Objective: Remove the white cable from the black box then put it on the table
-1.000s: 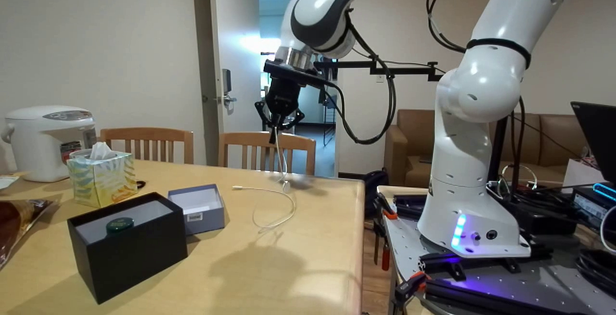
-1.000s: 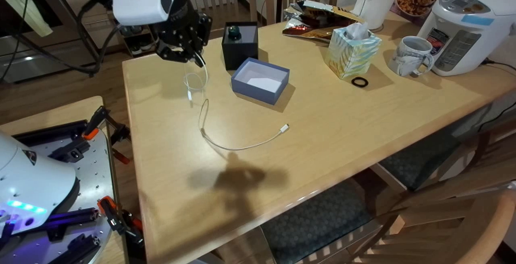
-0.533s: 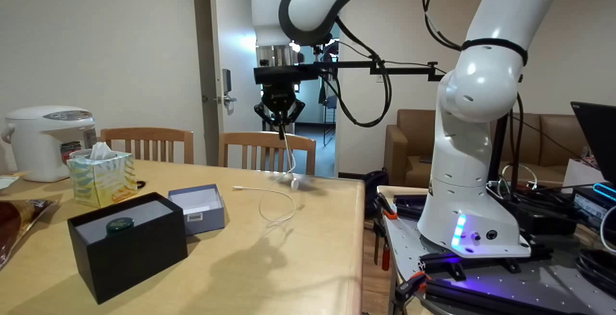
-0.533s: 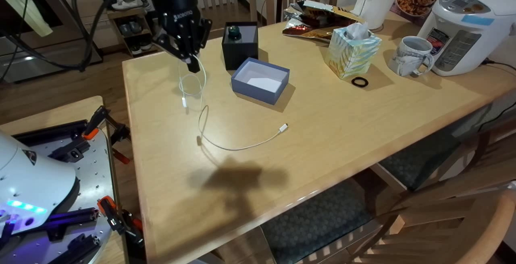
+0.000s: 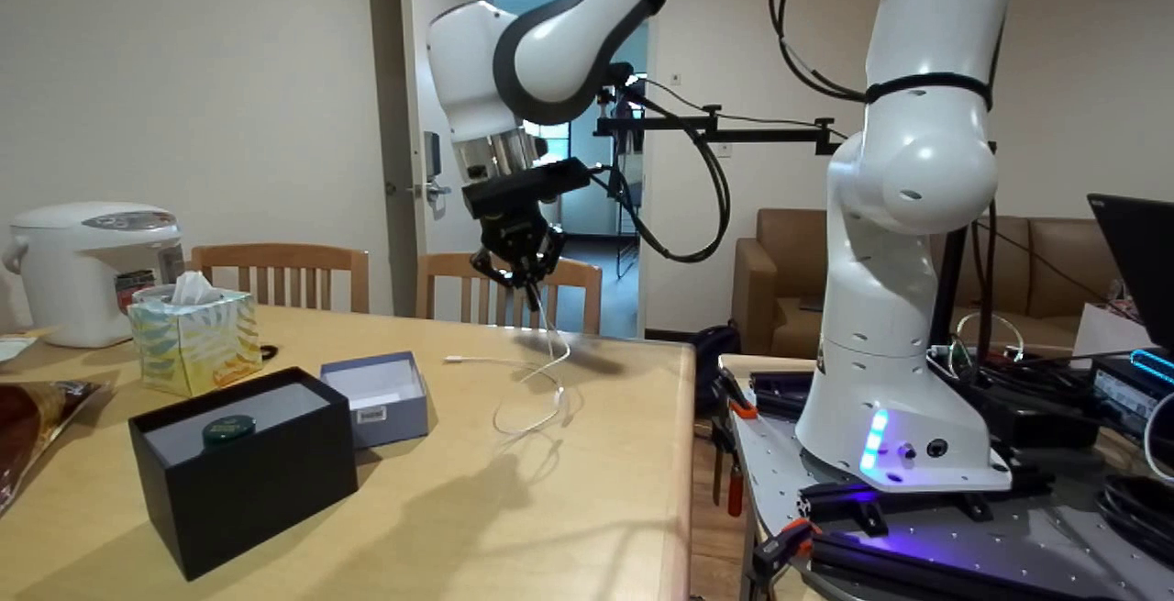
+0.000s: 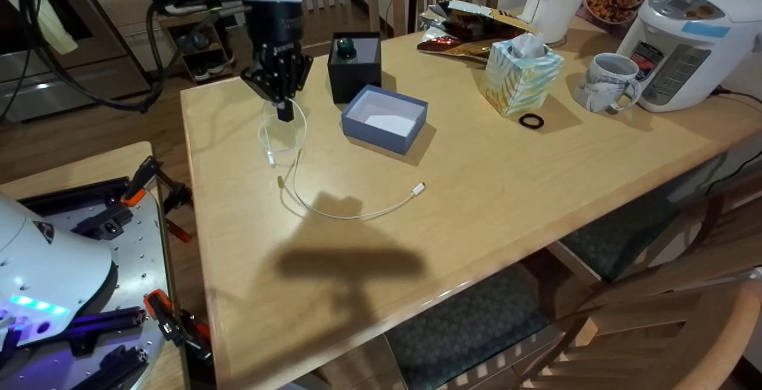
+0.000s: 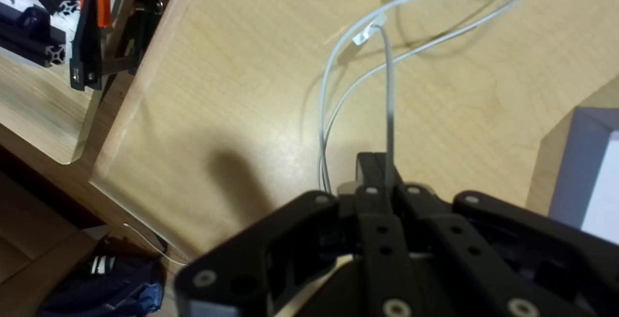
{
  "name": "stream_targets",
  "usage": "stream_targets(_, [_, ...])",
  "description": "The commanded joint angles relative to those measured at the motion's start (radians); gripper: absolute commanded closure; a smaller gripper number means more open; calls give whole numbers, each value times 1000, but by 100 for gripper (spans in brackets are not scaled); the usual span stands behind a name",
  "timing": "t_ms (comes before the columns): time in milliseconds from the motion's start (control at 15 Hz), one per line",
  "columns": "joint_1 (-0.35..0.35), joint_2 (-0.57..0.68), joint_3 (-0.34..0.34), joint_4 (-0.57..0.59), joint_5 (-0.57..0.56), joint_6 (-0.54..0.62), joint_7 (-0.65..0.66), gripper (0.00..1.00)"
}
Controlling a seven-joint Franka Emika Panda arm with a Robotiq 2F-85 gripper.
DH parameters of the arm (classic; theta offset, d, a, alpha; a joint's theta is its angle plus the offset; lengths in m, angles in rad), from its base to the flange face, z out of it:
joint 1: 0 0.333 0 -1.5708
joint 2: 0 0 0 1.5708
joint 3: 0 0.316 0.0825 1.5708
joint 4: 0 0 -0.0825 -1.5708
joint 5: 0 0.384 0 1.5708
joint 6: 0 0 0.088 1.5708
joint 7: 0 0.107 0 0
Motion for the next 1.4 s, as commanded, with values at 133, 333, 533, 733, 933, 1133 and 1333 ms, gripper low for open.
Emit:
stream_targets(133, [47,150,-54,47,-33,137,-44,99])
stream_targets(333, [58,205,-89,35,-80,325,-34,99])
stream_targets(533, [74,262,-125,34,-109,417,-29,99])
stream_targets(733, [92,308,-152,25,-95,455,-39,99])
stream_targets(933, [103,337,-160,7,-49,483,-61,99])
stream_targets(1133, [98,345,-153,-16,24,526,-92,99])
stream_targets(1333, [95,332,-149,-31,102,568,-134,74])
